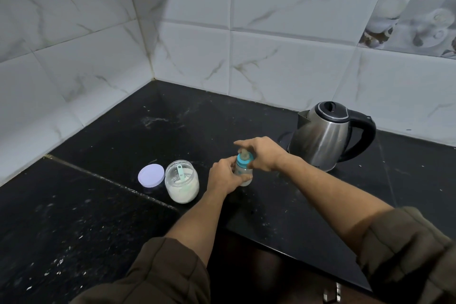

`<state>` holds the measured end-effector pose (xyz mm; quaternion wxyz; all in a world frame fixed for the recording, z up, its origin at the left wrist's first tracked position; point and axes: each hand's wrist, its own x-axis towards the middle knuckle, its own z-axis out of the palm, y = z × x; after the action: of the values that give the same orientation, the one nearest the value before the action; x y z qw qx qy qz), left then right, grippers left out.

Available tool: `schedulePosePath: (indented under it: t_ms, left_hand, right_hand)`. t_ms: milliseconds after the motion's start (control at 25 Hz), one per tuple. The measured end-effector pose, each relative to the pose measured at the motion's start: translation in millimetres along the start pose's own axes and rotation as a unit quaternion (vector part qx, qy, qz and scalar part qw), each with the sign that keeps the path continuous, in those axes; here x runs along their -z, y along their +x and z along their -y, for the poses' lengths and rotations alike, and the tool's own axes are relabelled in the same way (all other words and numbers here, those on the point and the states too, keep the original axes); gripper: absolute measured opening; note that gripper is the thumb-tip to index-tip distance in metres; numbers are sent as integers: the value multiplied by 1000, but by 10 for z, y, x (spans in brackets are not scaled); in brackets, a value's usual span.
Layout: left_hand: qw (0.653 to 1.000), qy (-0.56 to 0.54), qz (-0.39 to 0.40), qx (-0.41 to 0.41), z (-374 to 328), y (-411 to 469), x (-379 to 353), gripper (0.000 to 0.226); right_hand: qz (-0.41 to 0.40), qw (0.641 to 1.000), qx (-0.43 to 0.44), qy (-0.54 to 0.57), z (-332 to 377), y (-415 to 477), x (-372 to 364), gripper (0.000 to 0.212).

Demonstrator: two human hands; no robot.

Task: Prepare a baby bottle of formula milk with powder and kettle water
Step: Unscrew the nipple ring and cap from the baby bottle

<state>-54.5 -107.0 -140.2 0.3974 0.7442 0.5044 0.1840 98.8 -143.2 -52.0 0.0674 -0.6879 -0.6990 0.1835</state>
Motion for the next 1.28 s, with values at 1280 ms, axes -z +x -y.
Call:
schedulePosePath:
  t_ms: [1280]
  left_hand:
    - [999,-33,2,6,45,23,-17,68]
  right_hand:
    - [-116,990,-74,41,-49,-162,388,59]
